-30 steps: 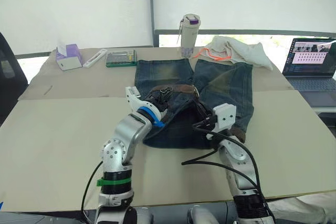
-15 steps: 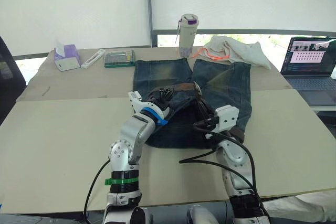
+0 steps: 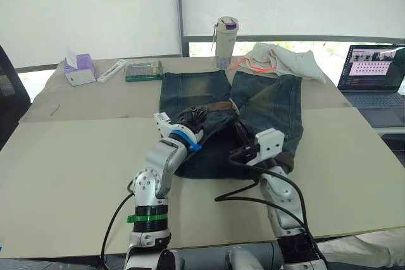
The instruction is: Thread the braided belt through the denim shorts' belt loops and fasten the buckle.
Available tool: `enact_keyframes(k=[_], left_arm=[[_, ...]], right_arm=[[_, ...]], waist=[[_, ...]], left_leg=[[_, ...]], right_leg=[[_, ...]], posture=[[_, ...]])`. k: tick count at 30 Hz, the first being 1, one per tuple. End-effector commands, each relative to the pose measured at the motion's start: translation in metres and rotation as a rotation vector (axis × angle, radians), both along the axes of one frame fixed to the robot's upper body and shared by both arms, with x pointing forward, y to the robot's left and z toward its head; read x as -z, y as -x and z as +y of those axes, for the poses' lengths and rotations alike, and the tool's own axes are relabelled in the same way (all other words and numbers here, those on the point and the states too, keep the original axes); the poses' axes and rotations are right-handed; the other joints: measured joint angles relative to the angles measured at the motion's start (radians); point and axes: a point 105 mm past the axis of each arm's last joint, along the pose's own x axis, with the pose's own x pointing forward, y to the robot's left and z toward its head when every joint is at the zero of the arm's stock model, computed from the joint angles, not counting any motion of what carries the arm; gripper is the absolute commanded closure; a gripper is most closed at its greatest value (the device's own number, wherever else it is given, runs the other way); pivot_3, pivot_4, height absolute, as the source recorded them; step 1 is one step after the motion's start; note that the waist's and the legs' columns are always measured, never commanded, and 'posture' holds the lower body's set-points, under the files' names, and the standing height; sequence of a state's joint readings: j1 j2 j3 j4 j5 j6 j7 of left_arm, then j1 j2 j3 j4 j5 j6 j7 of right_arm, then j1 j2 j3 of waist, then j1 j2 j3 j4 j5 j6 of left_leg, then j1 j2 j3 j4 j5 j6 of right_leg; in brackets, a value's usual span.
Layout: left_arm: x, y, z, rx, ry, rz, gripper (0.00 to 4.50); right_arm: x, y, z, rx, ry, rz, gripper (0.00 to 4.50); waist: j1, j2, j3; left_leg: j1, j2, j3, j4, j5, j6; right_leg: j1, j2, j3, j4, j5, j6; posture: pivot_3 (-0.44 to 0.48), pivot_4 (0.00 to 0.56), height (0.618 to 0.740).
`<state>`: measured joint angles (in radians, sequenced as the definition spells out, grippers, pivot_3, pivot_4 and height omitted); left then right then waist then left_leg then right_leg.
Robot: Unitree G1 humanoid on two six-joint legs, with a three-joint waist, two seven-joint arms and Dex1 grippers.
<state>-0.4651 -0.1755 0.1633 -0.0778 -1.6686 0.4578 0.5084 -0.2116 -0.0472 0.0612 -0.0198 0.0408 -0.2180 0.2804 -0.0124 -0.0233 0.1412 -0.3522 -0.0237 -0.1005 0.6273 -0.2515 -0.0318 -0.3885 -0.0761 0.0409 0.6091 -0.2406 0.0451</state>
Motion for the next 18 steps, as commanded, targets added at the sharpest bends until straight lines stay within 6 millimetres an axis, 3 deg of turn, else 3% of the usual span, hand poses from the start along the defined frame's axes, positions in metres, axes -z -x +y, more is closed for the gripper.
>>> enact_keyframes(k=[1, 11, 18], left_arm=[[-0.011, 0.002, -0.014, 0.019, 0.089, -0.006, 4.5], [-0.024, 0.011, -0.027, 0.071, 0.121, -0.031, 4.5], [-0.033, 0.014, -0.027, 0.069, 0.124, -0.027, 4.5]], right_arm=[[-0.014, 0.008, 0.011, -0.035, 0.012, -0.094, 4.46], [-0.005, 0.005, 0.018, -0.048, 0.045, -0.08, 4.46], [-0.005, -0.003, 0.011, -0.01, 0.009, -0.066, 4.46]], waist=[[0.0, 0.0, 0.0], [0.0, 0.0, 0.0], [0.001, 0.0, 0.0]], left_leg=[[0.0, 0.0, 0.0, 0.0, 0.0, 0.0], [0.0, 0.0, 0.0, 0.0, 0.0, 0.0], [0.0, 0.0, 0.0, 0.0, 0.0, 0.0]], right_leg=[[0.0, 0.0, 0.0, 0.0, 0.0, 0.0], [0.0, 0.0, 0.0, 0.0, 0.0, 0.0], [0.0, 0.0, 0.0, 0.0, 0.0, 0.0]], posture=[[0.0, 0.15, 0.74], [0.0, 0.15, 0.74], [0.0, 0.15, 0.74]])
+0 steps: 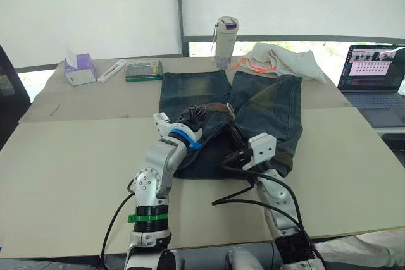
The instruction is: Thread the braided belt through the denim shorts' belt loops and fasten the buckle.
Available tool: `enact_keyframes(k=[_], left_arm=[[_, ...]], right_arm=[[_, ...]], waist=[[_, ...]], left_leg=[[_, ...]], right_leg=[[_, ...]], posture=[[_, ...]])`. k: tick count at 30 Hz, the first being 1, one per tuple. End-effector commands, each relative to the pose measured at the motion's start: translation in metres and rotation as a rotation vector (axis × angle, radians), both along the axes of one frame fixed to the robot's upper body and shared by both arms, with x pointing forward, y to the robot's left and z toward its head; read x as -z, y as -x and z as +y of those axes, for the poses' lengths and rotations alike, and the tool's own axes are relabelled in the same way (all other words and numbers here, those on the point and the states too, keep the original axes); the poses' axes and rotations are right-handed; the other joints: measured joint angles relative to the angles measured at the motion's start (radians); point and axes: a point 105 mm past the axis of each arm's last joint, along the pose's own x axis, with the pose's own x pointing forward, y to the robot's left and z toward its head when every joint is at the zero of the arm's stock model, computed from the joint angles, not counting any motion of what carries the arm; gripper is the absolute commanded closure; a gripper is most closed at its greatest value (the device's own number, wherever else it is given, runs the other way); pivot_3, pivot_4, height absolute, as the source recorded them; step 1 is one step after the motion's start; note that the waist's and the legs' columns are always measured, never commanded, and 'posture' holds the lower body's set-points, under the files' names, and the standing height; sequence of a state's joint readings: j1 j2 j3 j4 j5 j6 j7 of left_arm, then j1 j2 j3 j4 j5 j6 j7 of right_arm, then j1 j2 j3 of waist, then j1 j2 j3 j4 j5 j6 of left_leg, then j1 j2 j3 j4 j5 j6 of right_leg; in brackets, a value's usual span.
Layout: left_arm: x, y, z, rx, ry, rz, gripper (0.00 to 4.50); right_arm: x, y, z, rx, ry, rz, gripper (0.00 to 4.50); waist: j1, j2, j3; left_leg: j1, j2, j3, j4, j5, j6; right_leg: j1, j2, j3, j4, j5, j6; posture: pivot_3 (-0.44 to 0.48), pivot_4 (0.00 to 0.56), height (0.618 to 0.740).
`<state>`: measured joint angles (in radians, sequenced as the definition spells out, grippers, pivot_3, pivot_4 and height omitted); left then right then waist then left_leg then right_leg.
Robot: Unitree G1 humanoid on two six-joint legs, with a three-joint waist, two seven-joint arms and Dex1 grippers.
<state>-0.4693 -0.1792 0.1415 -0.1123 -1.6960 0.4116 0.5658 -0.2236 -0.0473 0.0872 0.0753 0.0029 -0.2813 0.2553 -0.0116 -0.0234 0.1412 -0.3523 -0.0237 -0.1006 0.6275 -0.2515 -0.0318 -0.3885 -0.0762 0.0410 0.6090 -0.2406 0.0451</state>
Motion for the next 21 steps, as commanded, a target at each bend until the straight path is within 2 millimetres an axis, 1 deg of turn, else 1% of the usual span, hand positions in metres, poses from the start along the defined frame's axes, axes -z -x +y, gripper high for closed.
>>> enact_keyframes(k=[1, 13, 21], left_arm=[[-0.0268, 0.0127, -0.0261, 0.073, 0.11, -0.049, 4.5], [-0.0265, 0.0145, -0.0268, 0.074, 0.112, -0.041, 4.5], [-0.0184, 0.0155, -0.027, 0.089, 0.113, -0.024, 4.5]], right_arm=[[-0.0196, 0.0012, 0.0047, -0.016, -0.029, -0.08, 4.46], [-0.018, -0.001, 0.0001, 0.003, -0.056, -0.067, 4.46], [-0.0183, -0.0013, -0.0024, 0.016, -0.07, -0.066, 4.46]], waist=[[0.0, 0.0, 0.0], [0.0, 0.0, 0.0], [0.0, 0.0, 0.0]], left_leg=[[0.0, 0.0, 0.0, 0.0, 0.0, 0.0], [0.0, 0.0, 0.0, 0.0, 0.0, 0.0], [0.0, 0.0, 0.0, 0.0, 0.0, 0.0]], right_leg=[[0.0, 0.0, 0.0, 0.0, 0.0, 0.0], [0.0, 0.0, 0.0, 0.0, 0.0, 0.0], [0.0, 0.0, 0.0, 0.0, 0.0, 0.0]], posture=[[0.0, 0.15, 0.74], [0.0, 0.15, 0.74], [0.0, 0.15, 0.74]])
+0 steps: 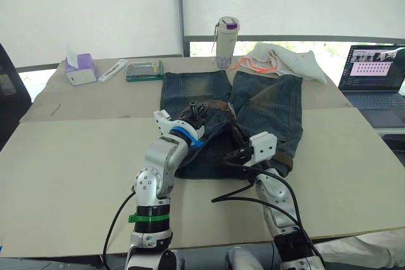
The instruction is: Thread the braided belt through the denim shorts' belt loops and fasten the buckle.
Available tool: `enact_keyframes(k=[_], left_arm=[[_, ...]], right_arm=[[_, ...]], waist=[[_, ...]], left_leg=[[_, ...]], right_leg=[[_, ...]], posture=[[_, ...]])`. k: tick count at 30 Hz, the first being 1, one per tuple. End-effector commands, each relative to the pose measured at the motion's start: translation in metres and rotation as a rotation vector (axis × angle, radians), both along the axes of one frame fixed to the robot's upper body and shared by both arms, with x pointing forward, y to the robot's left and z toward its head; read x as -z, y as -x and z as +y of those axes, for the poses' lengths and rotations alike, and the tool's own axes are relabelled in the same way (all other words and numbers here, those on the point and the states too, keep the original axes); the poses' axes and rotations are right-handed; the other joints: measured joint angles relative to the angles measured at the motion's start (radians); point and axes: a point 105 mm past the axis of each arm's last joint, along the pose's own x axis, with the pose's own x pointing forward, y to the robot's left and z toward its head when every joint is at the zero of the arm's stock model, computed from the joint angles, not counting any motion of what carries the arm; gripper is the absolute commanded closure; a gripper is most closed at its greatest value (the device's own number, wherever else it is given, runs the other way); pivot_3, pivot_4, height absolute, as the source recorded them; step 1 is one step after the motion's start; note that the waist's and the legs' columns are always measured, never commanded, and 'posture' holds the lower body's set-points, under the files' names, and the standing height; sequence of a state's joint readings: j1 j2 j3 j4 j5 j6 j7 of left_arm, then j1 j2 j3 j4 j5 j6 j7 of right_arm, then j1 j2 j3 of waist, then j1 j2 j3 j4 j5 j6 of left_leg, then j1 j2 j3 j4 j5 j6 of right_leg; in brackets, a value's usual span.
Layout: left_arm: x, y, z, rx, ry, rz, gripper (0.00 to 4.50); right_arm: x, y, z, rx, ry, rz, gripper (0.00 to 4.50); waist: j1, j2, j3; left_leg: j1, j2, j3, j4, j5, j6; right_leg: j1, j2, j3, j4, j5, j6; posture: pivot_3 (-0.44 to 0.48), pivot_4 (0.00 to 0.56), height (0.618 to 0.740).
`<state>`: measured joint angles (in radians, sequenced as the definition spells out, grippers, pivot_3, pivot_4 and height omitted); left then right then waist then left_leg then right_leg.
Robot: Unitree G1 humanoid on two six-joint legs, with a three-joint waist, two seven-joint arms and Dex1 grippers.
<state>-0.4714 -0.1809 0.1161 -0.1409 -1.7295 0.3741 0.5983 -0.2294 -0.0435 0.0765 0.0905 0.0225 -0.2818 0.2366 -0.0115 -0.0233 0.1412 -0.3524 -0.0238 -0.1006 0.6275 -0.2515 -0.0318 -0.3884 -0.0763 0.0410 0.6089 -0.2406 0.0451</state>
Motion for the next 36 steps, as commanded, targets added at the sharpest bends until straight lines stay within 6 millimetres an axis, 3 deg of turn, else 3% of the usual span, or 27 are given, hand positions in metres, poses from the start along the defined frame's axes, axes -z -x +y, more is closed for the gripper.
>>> enact_keyframes(k=[1, 22, 36], left_arm=[[-0.009, 0.013, -0.024, 0.085, 0.088, -0.027, 4.5], [0.001, 0.025, -0.01, 0.112, 0.164, -0.025, 4.5], [0.013, 0.017, -0.006, 0.087, 0.156, 0.008, 4.5]], right_arm=[[-0.019, 0.002, 0.002, -0.006, -0.04, -0.079, 4.46], [-0.02, 0.006, -0.003, 0.006, -0.057, -0.082, 4.46], [-0.028, 0.012, 0.0, -0.011, -0.06, -0.12, 4.46]], waist=[[0.0, 0.0, 0.0], [0.0, 0.0, 0.0], [0.0, 0.0, 0.0]], left_leg=[[0.0, 0.0, 0.0, 0.0, 0.0, 0.0], [0.0, 0.0, 0.0, 0.0, 0.0, 0.0], [0.0, 0.0, 0.0, 0.0, 0.0, 0.0]], right_leg=[[0.0, 0.0, 0.0, 0.0, 0.0, 0.0], [0.0, 0.0, 0.0, 0.0, 0.0, 0.0], [0.0, 0.0, 0.0, 0.0, 0.0, 0.0]], posture=[[0.0, 0.15, 0.74], [0.0, 0.15, 0.74], [0.0, 0.15, 0.74]])
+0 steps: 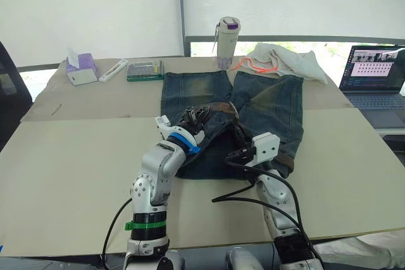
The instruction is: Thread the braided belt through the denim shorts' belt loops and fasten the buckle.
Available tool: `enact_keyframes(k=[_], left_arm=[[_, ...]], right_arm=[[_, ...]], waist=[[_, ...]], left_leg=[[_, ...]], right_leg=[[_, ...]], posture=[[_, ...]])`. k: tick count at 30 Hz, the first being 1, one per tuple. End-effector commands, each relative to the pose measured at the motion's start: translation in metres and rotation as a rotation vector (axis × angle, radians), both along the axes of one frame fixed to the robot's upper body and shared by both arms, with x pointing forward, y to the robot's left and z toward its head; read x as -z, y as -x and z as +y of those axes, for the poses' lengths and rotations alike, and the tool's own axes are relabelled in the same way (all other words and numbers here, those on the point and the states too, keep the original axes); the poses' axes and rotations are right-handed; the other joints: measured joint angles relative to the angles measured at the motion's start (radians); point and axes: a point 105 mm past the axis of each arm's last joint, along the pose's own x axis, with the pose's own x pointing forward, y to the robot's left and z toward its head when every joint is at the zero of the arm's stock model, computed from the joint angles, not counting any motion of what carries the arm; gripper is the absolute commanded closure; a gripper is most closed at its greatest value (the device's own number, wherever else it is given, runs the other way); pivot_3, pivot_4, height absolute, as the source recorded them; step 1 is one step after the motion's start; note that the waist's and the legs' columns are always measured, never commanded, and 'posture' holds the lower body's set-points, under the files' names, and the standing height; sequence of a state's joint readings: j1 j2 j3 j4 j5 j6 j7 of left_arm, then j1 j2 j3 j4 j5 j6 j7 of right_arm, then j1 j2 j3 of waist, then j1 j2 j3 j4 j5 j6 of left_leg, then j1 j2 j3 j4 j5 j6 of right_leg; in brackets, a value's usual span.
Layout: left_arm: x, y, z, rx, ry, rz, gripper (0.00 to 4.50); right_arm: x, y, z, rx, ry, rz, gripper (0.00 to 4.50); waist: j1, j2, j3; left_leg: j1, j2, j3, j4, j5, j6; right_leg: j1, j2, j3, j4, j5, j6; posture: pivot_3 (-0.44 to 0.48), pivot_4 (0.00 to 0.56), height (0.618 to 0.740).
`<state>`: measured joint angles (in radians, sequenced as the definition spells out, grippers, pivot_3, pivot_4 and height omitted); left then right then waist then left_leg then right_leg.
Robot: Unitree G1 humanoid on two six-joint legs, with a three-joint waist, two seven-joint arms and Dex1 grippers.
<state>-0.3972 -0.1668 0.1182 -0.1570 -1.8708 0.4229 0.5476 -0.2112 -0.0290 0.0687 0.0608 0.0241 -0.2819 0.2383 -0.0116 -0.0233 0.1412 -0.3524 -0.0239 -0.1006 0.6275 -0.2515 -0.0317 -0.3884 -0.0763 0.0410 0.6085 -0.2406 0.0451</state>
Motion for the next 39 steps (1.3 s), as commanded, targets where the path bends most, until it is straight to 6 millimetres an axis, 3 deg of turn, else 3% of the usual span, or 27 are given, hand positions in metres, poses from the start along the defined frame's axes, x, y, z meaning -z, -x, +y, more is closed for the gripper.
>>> enact_keyframes(k=[1, 13, 24, 32, 39], left_arm=[[0.009, 0.004, -0.007, 0.011, 0.043, 0.028, 4.5], [0.009, -0.004, -0.013, 0.008, 0.052, 0.03, 4.5], [0.011, 0.005, -0.032, 0.102, 0.019, 0.021, 4.5], [0.019, 0.0, -0.033, 0.105, -0.047, 0.017, 4.5], [0.03, -0.002, -0.028, 0.102, -0.106, 0.02, 4.5]], right_arm=[[-0.026, 0.009, 0.001, -0.017, -0.04, -0.111, 4.46], [-0.024, 0.015, 0.008, -0.058, 0.014, -0.125, 4.46], [-0.017, 0.013, 0.017, -0.094, 0.096, -0.115, 4.46], [-0.006, 0.019, 0.026, -0.157, 0.312, -0.15, 4.46], [0.004, 0.015, 0.016, -0.156, 0.509, -0.148, 4.46]], waist=[[0.0, 0.0, 0.0], [0.0, 0.0, 0.0], [0.0, 0.0, 0.0], [0.0, 0.0, 0.0], [0.0, 0.0, 0.0]], left_leg=[[0.0, 0.0, 0.0, 0.0, 0.0, 0.0], [0.0, 0.0, 0.0, 0.0, 0.0, 0.0], [0.0, 0.0, 0.0, 0.0, 0.0, 0.0], [0.0, 0.0, 0.0, 0.0, 0.0, 0.0], [0.0, 0.0, 0.0, 0.0, 0.0, 0.0]], right_leg=[[0.0, 0.0, 0.0, 0.0, 0.0, 0.0], [0.0, 0.0, 0.0, 0.0, 0.0, 0.0], [0.0, 0.0, 0.0, 0.0, 0.0, 0.0], [0.0, 0.0, 0.0, 0.0, 0.0, 0.0], [0.0, 0.0, 0.0, 0.0, 0.0, 0.0]], posture=[[0.0, 0.15, 0.74], [0.0, 0.15, 0.74], [0.0, 0.15, 0.74], [0.0, 0.15, 0.74], [0.0, 0.15, 0.74]])
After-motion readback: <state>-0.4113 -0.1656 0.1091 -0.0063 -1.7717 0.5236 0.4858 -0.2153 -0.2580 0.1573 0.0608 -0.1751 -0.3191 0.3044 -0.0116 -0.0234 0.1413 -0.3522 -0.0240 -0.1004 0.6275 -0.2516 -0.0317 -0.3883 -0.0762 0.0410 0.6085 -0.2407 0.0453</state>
